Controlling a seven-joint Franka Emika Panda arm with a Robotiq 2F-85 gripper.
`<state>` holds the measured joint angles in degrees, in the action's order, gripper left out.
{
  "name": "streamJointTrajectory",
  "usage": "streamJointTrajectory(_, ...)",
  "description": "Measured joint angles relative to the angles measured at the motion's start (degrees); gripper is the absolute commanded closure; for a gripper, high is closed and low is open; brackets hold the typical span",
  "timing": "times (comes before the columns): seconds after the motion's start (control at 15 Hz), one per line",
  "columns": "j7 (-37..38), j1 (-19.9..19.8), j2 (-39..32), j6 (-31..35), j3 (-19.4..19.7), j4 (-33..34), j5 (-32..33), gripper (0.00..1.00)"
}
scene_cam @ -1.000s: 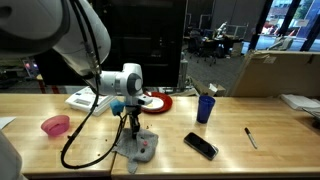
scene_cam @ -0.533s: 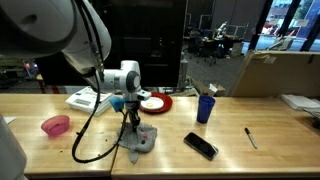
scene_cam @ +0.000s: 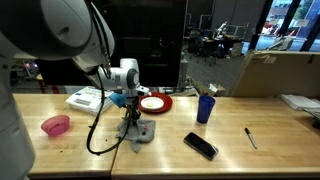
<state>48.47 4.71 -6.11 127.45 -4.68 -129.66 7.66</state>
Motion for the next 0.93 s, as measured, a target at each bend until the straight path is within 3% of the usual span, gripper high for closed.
streamJointTrajectory(0.93, -2.2, -0.1, -1.3, 1.8, 2.1, 0.3, 0.0, 0.98)
